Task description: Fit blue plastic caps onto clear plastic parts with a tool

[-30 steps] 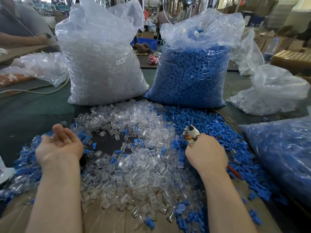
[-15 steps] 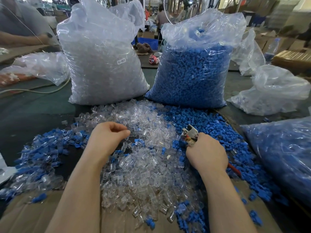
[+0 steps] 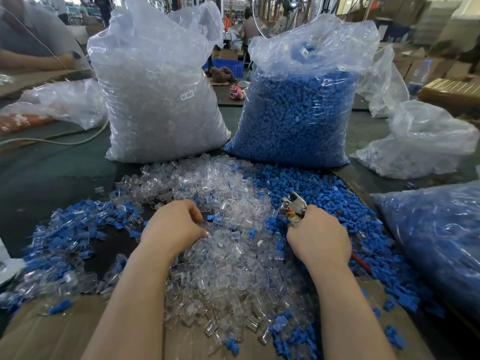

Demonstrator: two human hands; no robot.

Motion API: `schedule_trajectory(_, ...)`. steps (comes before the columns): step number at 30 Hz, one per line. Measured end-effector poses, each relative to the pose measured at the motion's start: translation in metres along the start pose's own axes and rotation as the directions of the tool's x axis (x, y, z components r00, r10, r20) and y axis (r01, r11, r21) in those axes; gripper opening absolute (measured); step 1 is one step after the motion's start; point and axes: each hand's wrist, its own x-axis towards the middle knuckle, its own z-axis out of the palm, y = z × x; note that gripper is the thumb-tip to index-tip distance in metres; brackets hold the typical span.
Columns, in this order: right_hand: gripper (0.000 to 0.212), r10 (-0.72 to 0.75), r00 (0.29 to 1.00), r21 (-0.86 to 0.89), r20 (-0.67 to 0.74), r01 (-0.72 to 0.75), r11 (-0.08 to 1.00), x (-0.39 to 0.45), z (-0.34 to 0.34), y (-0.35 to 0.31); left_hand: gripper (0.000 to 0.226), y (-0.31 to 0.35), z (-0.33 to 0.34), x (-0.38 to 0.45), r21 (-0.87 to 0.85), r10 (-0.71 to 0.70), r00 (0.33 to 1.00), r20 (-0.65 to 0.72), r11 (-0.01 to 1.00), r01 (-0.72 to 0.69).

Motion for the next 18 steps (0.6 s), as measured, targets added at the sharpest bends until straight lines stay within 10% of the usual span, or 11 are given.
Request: schedule_trajectory(18,0.022,0.033,0.999,0.011,-0.003,-0.033,0.999,0.001,0.0,-0.001,0.014,0.012,0.004,-0.006,-0.174,0.069,0.978,-0.197,0.979,-0.104)
